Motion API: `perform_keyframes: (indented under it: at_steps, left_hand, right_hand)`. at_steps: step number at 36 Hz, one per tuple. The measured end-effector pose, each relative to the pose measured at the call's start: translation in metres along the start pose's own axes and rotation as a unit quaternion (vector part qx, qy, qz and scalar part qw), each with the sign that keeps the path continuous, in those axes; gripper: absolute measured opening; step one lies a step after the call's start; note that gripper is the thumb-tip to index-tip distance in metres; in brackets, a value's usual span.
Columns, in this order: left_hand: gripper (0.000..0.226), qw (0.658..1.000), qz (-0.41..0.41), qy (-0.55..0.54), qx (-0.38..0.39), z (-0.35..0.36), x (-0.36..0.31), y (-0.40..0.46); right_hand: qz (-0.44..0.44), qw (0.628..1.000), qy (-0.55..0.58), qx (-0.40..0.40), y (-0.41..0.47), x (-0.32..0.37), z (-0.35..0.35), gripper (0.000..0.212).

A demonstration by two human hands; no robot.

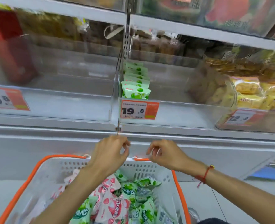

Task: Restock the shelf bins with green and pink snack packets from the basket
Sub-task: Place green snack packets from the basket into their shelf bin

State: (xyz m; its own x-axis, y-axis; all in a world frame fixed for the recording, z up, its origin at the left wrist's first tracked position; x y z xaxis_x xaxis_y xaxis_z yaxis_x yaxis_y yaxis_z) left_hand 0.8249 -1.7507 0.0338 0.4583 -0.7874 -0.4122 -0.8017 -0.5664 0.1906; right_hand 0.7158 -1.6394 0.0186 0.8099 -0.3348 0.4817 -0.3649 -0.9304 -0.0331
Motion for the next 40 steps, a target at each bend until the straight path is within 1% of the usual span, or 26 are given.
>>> perform_keyframes:
  at_steps: [2, 4, 6, 7, 9, 10, 11, 13, 15, 18, 20, 22, 25, 26, 28, 30, 31, 33, 35, 36, 37, 39, 40]
  left_hand:
    - [0.022, 0.996, -0.017, 0.028, 0.078, 0.046, 0.014, -0.006]
    - [0.026, 0.987, -0.035, 0.049, 0.147, 0.091, 0.030, -0.015]
    - [0.033, 0.975, -0.033, 0.081, 0.203, 0.131, 0.043, -0.029]
    - [0.036, 0.968, -0.017, 0.110, 0.227, 0.149, 0.048, -0.037]
    - [0.037, 0.946, 0.028, 0.194, 0.259, 0.178, 0.057, -0.054]
    - [0.037, 0.936, 0.048, 0.225, 0.266, 0.187, 0.061, -0.061]
    - [0.037, 0.930, 0.063, 0.243, 0.269, 0.195, 0.065, -0.065]
    - [0.038, 0.926, 0.078, 0.250, 0.272, 0.202, 0.071, -0.071]
    - [0.038, 0.920, 0.082, 0.248, 0.294, 0.207, 0.077, -0.076]
    - [0.043, 0.899, 0.083, 0.265, 0.339, 0.210, 0.083, -0.080]
    - [0.044, 0.891, 0.075, 0.258, 0.365, 0.209, 0.084, -0.080]
    - [0.045, 0.893, 0.053, 0.221, 0.389, 0.207, 0.085, -0.079]
    - [0.048, 0.912, -0.012, 0.103, 0.397, 0.199, 0.086, -0.074]
    - [0.045, 0.921, -0.036, 0.060, 0.383, 0.192, 0.084, -0.070]
    - [0.044, 0.937, -0.079, 0.006, 0.339, 0.176, 0.081, -0.059]
    - [0.051, 0.946, -0.111, -0.019, 0.305, 0.159, 0.079, -0.051]
    - [0.057, 0.944, -0.127, -0.033, 0.302, 0.153, 0.079, -0.048]
    - [0.069, 0.930, -0.161, -0.069, 0.324, 0.143, 0.076, -0.045]
    - [0.071, 0.911, -0.178, -0.119, 0.352, 0.133, 0.067, -0.042]
    - [0.065, 0.905, -0.175, -0.156, 0.355, 0.124, 0.058, -0.039]
    - [0.054, 0.901, -0.167, -0.200, 0.347, 0.112, 0.050, -0.034]
    - [0.027, 0.898, -0.153, -0.284, 0.301, 0.079, 0.034, -0.024]
    - [0.017, 0.897, -0.145, -0.314, 0.276, 0.061, 0.027, -0.019]
  right_hand:
    - [0.036, 0.995, -0.004, 0.093, 0.000, -0.026, 0.045, 0.016]
    - [0.068, 0.985, -0.002, 0.162, -0.001, -0.049, 0.086, 0.021]
    - [0.096, 0.974, -0.011, 0.203, -0.004, -0.065, 0.121, 0.026]
    - [0.112, 0.971, -0.012, 0.212, -0.005, -0.072, 0.138, 0.028]
    - [0.141, 0.968, -0.007, 0.209, -0.007, -0.081, 0.167, 0.023]
    - [0.157, 0.966, 0.001, 0.207, -0.008, -0.084, 0.181, 0.017]
    - [0.176, 0.963, 0.016, 0.204, -0.008, -0.086, 0.195, 0.016]
    - [0.210, 0.954, 0.056, 0.208, -0.011, -0.092, 0.227, 0.033]
    - [0.242, 0.947, 0.103, 0.184, -0.010, -0.093, 0.246, 0.044]
    - [0.303, 0.931, 0.159, 0.128, -0.008, -0.097, 0.257, 0.044]
    - [0.327, 0.922, 0.184, 0.097, -0.008, -0.099, 0.258, 0.042]
    - [0.332, 0.920, 0.199, 0.066, -0.007, -0.100, 0.254, 0.043]
    - [0.331, 0.914, 0.233, 0.014, -0.008, -0.102, 0.242, 0.039]
    - [0.324, 0.916, 0.238, 0.006, -0.008, -0.100, 0.234, 0.042]
    - [0.309, 0.923, 0.229, 0.018, -0.009, -0.094, 0.216, 0.052]
    - [0.294, 0.929, 0.223, 0.027, -0.010, -0.086, 0.191, 0.055]
    - [0.287, 0.929, 0.232, 0.027, -0.011, -0.081, 0.178, 0.057]
    - [0.269, 0.927, 0.259, 0.026, -0.014, -0.069, 0.149, 0.061]
    - [0.247, 0.922, 0.298, 0.017, -0.017, -0.052, 0.120, 0.058]
    - [0.230, 0.918, 0.323, 0.012, -0.018, -0.042, 0.105, 0.056]
    - [0.216, 0.917, 0.337, 0.006, -0.019, -0.033, 0.091, 0.056]
    - [0.187, 0.925, 0.330, 0.001, -0.020, -0.016, 0.060, 0.060]
    - [0.171, 0.932, 0.321, 0.002, -0.021, -0.006, 0.044, 0.059]
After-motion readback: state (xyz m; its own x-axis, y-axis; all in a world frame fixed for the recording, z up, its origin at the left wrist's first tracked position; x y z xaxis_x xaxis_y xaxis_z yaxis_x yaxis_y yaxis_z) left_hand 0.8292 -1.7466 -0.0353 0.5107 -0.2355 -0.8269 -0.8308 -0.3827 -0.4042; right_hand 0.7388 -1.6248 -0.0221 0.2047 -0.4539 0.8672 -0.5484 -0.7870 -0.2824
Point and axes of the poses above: each hand's wrist, its own y-axis towards the middle knuckle, its own z-axis out of the palm, x = y × z, the point moved 9 cm from there along y, towards the middle knuckle, and after that the axes turned 10 degrees about -z, right-handed, at the moved point
